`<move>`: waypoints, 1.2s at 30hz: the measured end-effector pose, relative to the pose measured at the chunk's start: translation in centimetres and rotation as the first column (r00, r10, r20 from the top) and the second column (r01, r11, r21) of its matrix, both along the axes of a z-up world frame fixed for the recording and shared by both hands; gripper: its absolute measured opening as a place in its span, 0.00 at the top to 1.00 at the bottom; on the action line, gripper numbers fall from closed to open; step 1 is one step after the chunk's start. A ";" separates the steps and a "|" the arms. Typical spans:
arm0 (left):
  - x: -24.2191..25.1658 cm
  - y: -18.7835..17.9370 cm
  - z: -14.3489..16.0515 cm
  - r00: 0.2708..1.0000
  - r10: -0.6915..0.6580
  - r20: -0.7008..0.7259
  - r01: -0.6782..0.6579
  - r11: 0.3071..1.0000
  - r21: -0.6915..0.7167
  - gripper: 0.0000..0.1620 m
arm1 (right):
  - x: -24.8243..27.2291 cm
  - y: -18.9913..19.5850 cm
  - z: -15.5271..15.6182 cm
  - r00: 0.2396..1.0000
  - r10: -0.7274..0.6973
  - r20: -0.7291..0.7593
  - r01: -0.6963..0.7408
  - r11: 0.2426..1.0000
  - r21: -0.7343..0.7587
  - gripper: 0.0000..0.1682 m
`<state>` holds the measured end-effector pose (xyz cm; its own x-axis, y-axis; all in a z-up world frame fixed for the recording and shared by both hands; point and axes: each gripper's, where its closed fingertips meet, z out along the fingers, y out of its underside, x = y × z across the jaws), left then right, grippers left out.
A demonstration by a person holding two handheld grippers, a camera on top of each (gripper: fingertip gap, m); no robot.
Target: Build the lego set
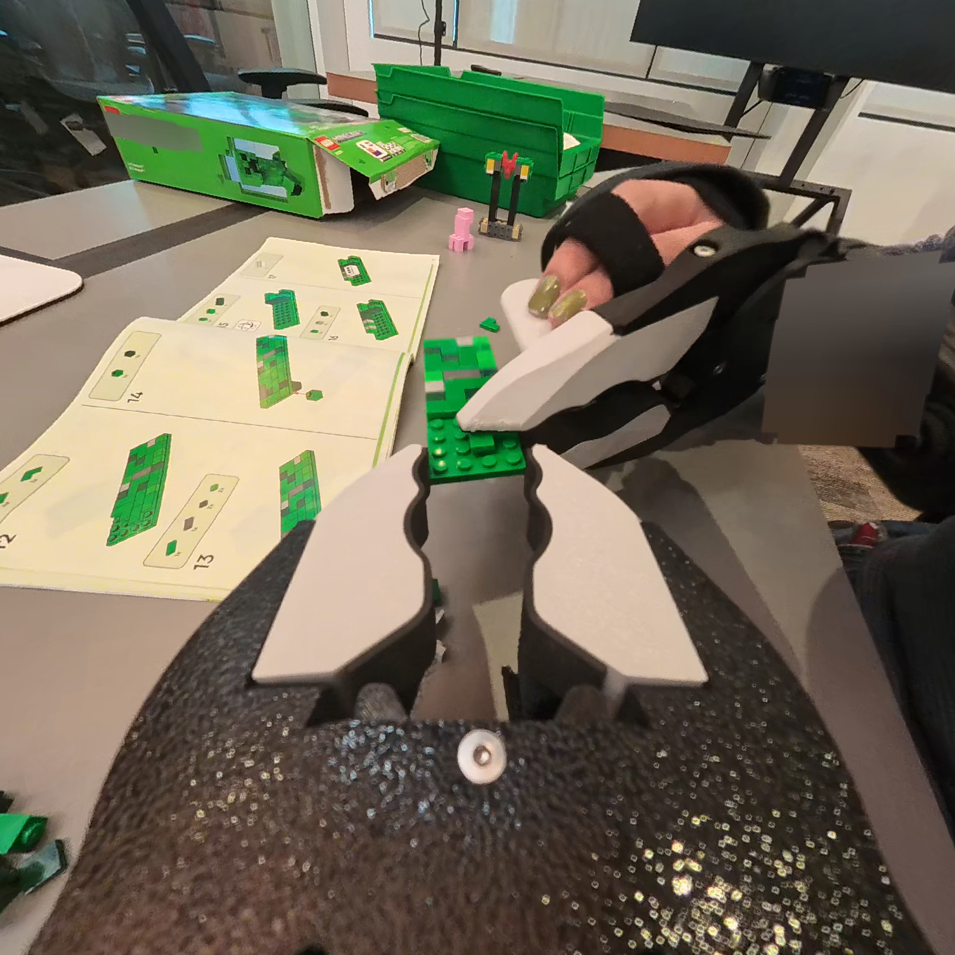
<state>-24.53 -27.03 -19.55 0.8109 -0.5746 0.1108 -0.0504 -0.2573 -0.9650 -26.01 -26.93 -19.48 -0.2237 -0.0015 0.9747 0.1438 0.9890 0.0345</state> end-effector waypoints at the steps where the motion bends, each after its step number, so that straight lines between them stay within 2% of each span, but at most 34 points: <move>1: 0.0 0.0 0.0 1.000 0.002 0.001 -0.002 1.000 0.000 0.79 | 0.0 0.0 0.0 1.000 -0.004 -0.008 0.005 1.000 0.017 0.93; 7: 0.2 -0.1 0.2 1.000 -0.013 0.025 0.013 1.000 0.000 0.79 | 0.2 -0.1 0.3 0.999 0.010 -0.038 -0.007 0.996 0.091 0.95; 15: 0.3 -0.1 0.3 0.999 -0.017 0.035 0.017 1.000 0.003 0.79 | 0.3 -0.2 0.4 0.999 0.032 -0.030 -0.029 0.994 0.103 0.95; 18: 0.3 -0.2 0.6 0.999 -0.018 0.043 0.017 1.000 0.023 0.79 | 0.3 -0.3 0.6 0.998 0.033 -0.061 -0.032 0.999 0.022 0.94; 20: 0.1 -0.1 0.5 1.000 -0.005 0.010 0.005 0.999 0.038 0.79 | 0.6 0.2 0.9 0.997 -0.007 -0.082 0.004 1.000 -0.030 0.81; 22: 0.2 -0.1 0.4 1.000 0.000 -0.021 0.001 0.999 0.049 0.79 | 1.3 1.4 1.1 0.994 -0.071 -0.078 0.061 0.990 -0.127 0.73; 26: 0.4 -0.2 0.3 0.999 -0.011 -0.042 0.013 0.998 0.056 0.79 | 4.3 4.9 1.5 0.974 -0.202 -0.102 0.170 0.951 -0.260 0.74; 28: 0.7 -0.4 0.3 0.998 -0.033 -0.054 0.037 0.997 0.062 0.79 | 6.5 7.8 1.3 0.948 -0.311 -0.072 0.260 0.884 -0.388 0.78; 30: 1.3 -0.7 0.1 0.994 -0.074 -0.081 0.079 0.995 0.065 0.79 | 9.0 11.3 0.8 0.904 -0.428 0.003 0.352 0.741 -0.572 0.83; 32: 2.0 -1.0 -0.2 0.986 -0.114 -0.122 0.123 0.990 0.065 0.79 | 11.4 14.1 -1.0 0.862 -0.475 0.178 0.435 0.512 -0.740 0.84; 34: 2.7 -1.3 -0.5 0.974 -0.154 -0.165 0.167 0.983 0.070 0.79 | 13.2 15.4 -3.0 0.831 -0.420 0.365 0.497 0.266 -0.826 0.84; 36: 3.2 -1.5 -0.8 0.965 -0.173 -0.199 0.190 0.979 0.068 0.79 | 14.3 16.1 -4.5 0.805 -0.354 0.477 0.543 0.116 -0.831 0.84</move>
